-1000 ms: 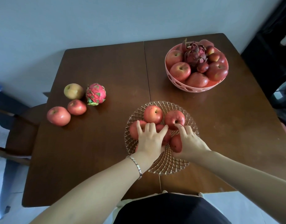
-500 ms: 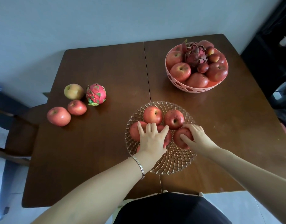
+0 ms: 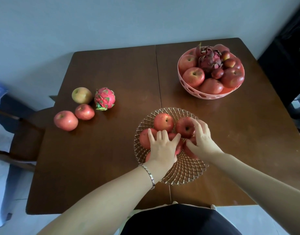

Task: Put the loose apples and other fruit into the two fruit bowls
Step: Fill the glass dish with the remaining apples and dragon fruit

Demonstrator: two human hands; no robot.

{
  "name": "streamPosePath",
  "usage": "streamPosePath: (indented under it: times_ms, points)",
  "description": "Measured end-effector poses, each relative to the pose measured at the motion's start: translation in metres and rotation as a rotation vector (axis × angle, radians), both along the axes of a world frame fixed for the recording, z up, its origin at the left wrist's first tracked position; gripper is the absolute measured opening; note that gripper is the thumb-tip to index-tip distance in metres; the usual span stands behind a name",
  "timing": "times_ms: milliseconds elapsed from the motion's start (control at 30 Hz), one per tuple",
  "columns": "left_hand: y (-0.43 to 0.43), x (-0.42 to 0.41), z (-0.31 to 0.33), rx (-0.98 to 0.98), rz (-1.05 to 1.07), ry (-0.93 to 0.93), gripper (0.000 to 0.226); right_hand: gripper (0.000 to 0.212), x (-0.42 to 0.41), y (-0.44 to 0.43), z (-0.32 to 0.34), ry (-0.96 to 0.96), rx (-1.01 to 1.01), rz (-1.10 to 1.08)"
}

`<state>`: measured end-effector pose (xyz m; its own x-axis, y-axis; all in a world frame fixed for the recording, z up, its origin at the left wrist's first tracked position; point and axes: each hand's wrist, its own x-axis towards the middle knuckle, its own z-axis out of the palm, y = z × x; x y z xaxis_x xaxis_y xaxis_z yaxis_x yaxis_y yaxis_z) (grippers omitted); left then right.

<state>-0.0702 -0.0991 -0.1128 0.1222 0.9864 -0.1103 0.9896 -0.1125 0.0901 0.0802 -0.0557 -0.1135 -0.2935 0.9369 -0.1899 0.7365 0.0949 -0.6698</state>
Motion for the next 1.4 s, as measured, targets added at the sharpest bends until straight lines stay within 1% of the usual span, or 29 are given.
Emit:
streamPosePath:
  times_ms: [100, 167, 267, 367, 533, 600, 700, 767, 833, 933, 1000, 1067, 1133, 1200, 1233, 1267, 1333, 1400]
  points:
    - [0.001, 0.001, 0.002, -0.018, 0.006, 0.0, 0.073, 0.089, -0.012, 0.021, 0.006, -0.135, -0.083, 0.057]
    - [0.001, 0.001, 0.004, -0.017, 0.009, -0.009, 0.074, 0.092, -0.018, 0.032, 0.006, -0.216, -0.139, 0.058]
    - [0.0, -0.001, 0.004, 0.023, 0.012, 0.02, 0.078, 0.091, -0.022, 0.042, 0.006, -0.281, -0.113, 0.068]
    - [-0.001, -0.006, 0.001, 0.075, 0.001, -0.007, 0.071, 0.088, -0.016, 0.046, 0.006, -0.259, -0.063, 0.102]
    - [0.0, -0.007, 0.0, 0.021, -0.012, -0.03, 0.07, 0.09, -0.004, 0.05, 0.009, -0.15, -0.155, 0.13]
    - [0.0, -0.006, 0.001, -0.015, -0.015, -0.027, 0.071, 0.092, -0.006, 0.054, 0.011, -0.181, -0.161, 0.166]
    - [0.0, -0.002, 0.003, -0.041, -0.03, -0.015, 0.076, 0.085, -0.011, 0.059, 0.014, -0.267, -0.143, 0.239]
    - [-0.001, 0.0, 0.004, -0.033, -0.031, -0.009, 0.075, 0.082, -0.011, 0.059, 0.015, -0.263, -0.141, 0.252]
    - [-0.003, 0.0, 0.003, 0.013, -0.024, -0.004, 0.074, 0.083, -0.009, 0.058, 0.015, -0.245, -0.146, 0.247]
    - [-0.004, -0.004, 0.0, 0.071, -0.036, -0.026, 0.063, 0.087, -0.007, 0.055, 0.016, -0.244, -0.157, 0.259]
    - [-0.002, -0.007, 0.0, 0.061, -0.053, -0.06, 0.055, 0.088, -0.01, 0.05, 0.018, -0.266, -0.16, 0.263]
    - [-0.001, -0.014, 0.0, 0.018, -0.055, -0.137, 0.049, 0.086, -0.015, 0.043, 0.021, -0.274, -0.094, 0.267]
    - [-0.002, -0.027, 0.005, 0.024, -0.049, -0.26, 0.041, 0.077, -0.024, 0.035, 0.026, -0.233, 0.005, 0.288]
    - [-0.004, -0.046, 0.012, 0.106, -0.05, -0.37, 0.033, 0.064, -0.034, 0.03, 0.033, -0.184, 0.075, 0.293]
    - [-0.006, -0.061, 0.016, 0.159, -0.034, -0.395, 0.03, 0.059, -0.041, 0.029, 0.036, -0.169, 0.113, 0.296]
    - [-0.008, -0.074, 0.019, 0.205, -0.002, -0.398, 0.028, 0.055, -0.046, 0.028, 0.038, -0.162, 0.139, 0.294]
    - [-0.008, -0.111, 0.023, 0.274, 0.112, -0.341, 0.028, 0.05, -0.063, 0.03, 0.045, -0.123, 0.168, 0.297]
    - [-0.004, -0.154, 0.026, 0.279, 0.283, -0.255, 0.035, 0.045, -0.085, 0.035, 0.051, -0.073, 0.172, 0.306]
